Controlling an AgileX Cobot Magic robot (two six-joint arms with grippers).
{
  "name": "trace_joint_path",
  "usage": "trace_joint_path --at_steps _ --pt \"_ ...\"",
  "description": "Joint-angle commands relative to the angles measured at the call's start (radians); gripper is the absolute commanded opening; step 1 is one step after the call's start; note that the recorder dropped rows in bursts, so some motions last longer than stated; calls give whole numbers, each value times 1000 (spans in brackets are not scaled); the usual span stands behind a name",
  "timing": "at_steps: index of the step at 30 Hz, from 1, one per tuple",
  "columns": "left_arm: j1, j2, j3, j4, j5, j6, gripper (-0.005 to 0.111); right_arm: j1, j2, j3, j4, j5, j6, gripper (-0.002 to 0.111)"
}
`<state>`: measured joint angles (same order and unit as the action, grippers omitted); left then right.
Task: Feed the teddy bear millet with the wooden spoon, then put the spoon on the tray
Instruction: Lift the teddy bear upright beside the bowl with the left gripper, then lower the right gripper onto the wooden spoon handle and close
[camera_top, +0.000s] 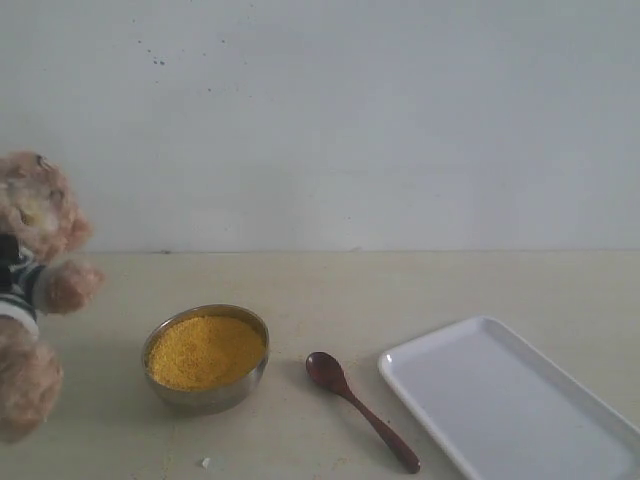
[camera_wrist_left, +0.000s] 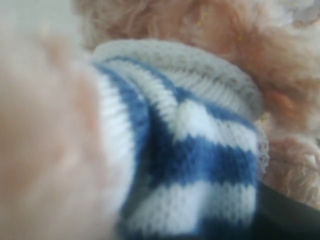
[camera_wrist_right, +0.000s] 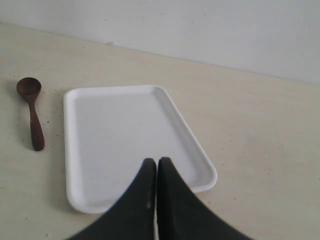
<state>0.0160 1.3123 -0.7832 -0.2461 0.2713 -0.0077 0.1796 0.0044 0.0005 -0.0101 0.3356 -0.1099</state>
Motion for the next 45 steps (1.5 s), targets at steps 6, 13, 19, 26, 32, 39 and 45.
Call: trace_joint_path --at_steps 6,13,19,26,32,39,45 --pt "23 92 113 -820 156 886 4 4 -4 0 -116 -3 -59 0" --pt "106 103 113 -1326 517 1430 4 4 -4 0 -56 -166 -41 0" --pt "117 122 123 -1241 466 1399 4 4 -4 0 386 -572 241 0" --pt "117 125 124 -1410 492 1660 4 4 -4 0 574 -1089 390 0" --pt "117 125 121 -1498 496 1646 4 4 -2 -98 234 -976 825 0" --pt "117 125 102 -1498 487 1417 4 4 517 -380 -558 -945 882 0" --pt "117 125 102 -1498 487 1463 4 4 1124 -537 -544 -954 764 0"
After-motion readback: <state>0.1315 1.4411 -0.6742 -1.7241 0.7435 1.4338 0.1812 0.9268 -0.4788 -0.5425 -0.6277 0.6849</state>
